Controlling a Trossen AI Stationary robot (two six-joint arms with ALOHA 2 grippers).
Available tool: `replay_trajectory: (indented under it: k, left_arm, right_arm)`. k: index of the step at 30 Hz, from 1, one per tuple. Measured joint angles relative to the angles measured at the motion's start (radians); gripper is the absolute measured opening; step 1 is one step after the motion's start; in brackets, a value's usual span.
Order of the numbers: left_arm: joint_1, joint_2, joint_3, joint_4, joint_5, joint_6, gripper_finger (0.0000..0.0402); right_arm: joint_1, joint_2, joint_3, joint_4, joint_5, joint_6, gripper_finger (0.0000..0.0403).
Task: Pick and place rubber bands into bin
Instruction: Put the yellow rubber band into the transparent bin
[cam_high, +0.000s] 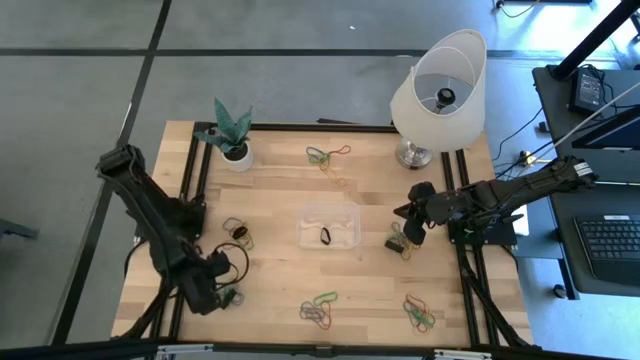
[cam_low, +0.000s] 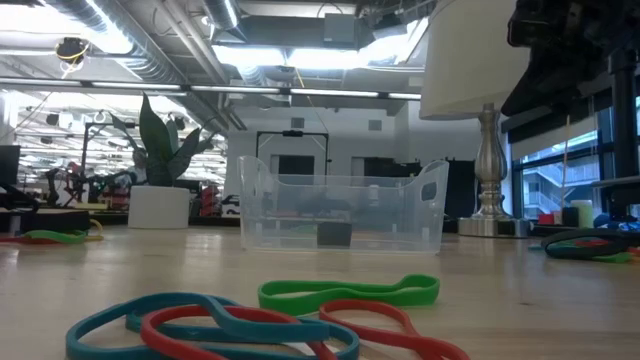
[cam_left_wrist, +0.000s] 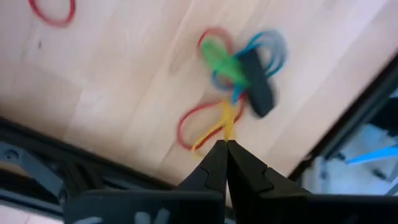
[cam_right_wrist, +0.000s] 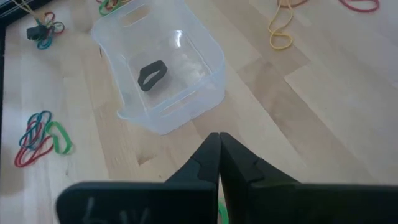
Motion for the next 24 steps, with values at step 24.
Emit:
replay_trajectory:
  k: [24]
  left_arm:
    - [0.000, -0.140, 0.150, -0.145, -0.368, -0.029, 0.0002]
  right_arm:
    - [0.000, 0.000, 0.000, 0.019, 0.000, -0.119, 0.0010]
